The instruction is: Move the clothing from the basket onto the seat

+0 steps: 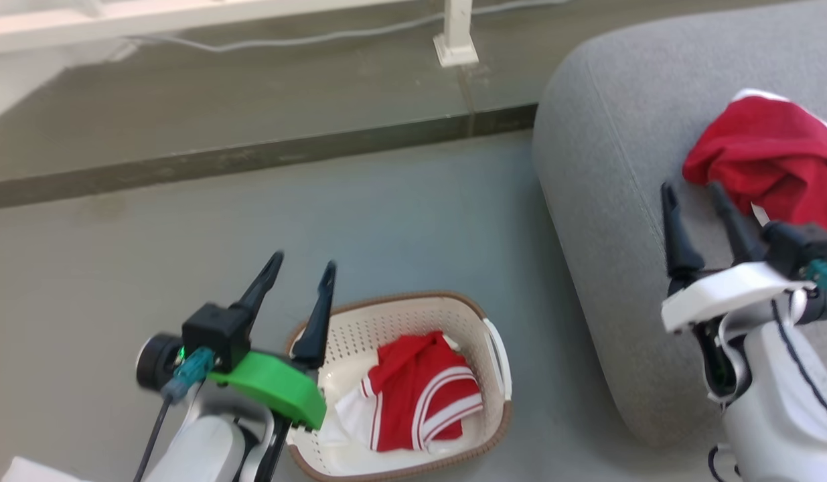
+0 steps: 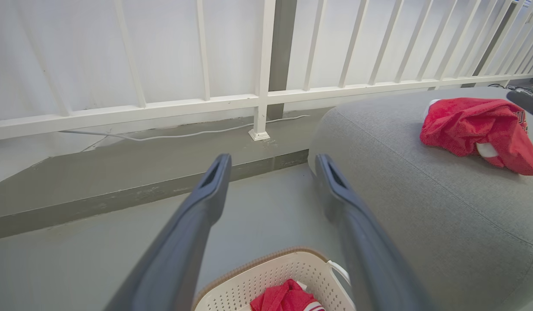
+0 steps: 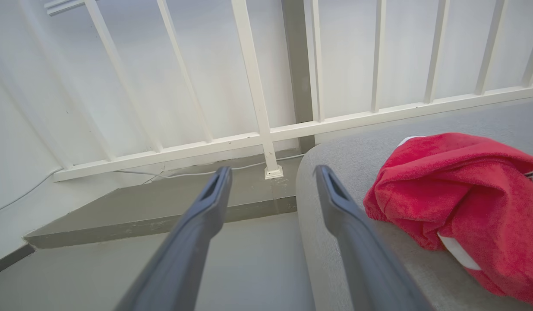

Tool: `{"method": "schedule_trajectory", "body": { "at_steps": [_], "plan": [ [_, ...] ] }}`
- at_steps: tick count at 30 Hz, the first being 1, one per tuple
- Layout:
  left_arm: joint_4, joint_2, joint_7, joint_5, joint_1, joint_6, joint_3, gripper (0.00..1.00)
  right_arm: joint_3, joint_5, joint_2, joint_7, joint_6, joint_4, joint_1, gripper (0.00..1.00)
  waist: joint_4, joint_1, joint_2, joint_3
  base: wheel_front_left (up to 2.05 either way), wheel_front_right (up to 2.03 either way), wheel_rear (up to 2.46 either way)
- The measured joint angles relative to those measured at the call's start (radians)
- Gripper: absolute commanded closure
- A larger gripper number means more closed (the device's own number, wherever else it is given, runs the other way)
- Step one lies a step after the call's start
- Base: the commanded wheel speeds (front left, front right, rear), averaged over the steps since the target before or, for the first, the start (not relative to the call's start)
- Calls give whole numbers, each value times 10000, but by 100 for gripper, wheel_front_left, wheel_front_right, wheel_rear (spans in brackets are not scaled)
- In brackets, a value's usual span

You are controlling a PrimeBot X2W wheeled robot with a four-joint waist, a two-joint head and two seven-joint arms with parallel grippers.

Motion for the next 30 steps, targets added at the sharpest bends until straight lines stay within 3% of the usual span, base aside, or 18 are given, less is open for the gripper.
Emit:
{"method": "schedule_trajectory", "body": {
  "at_steps": [15, 30],
  "plan": [
    [288, 293, -92, 6, 1411, 228, 750, 0, 546, -198, 88, 4, 52, -546, 1511, 0, 472, 0, 0, -1056, 0, 0, 0],
    [111, 299, -92, 81, 2001, 288, 1290, 0, 514, -198, 94, 282, -48, -1407, 2249, 0, 541, 0, 0, -1254, 0, 0, 0]
  ]
}}
